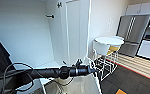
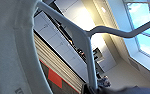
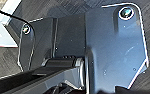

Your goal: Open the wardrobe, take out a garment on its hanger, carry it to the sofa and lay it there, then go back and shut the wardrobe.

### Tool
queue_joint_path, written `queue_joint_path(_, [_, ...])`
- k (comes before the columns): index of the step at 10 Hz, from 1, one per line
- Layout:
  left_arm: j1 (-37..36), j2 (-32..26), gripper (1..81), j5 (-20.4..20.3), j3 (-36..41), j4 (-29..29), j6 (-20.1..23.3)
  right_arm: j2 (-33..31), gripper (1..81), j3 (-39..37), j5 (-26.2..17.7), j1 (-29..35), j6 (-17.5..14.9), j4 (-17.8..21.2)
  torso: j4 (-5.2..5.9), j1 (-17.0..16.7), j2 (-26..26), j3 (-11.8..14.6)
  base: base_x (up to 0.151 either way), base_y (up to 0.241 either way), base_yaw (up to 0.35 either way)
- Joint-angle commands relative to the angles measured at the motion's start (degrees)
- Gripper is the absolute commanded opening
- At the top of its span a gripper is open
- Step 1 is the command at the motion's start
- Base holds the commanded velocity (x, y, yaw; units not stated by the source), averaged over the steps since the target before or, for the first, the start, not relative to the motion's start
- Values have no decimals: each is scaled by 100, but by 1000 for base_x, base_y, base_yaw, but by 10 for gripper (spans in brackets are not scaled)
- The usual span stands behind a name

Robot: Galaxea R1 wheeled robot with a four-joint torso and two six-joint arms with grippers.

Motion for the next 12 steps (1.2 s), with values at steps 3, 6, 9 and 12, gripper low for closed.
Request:
queue_joint_path(3, [-1025, 42, 10, -281, 270, 267, 112, 53, 811, 24, -338, 192, -21, 38, 2, -2, 0, 0, 0, 0, -234])
queue_joint_path(6, [-1025, 24, 10, -281, 314, 284, 112, 53, 811, 33, -338, 201, -21, 38, 2, -2, 0, 0, 0, 0, -233])
queue_joint_path(9, [-1033, 24, 10, -281, 323, 293, 112, 53, 811, 50, -338, 201, -21, 38, 2, -2, 0, 0, 0, 0, -234])
queue_joint_path(12, [-1026, 33, 10, -281, 332, 293, 112, 35, 811, 24, -338, 184, -21, 38, 2, -2, 0, 0, 0, 0, -233])
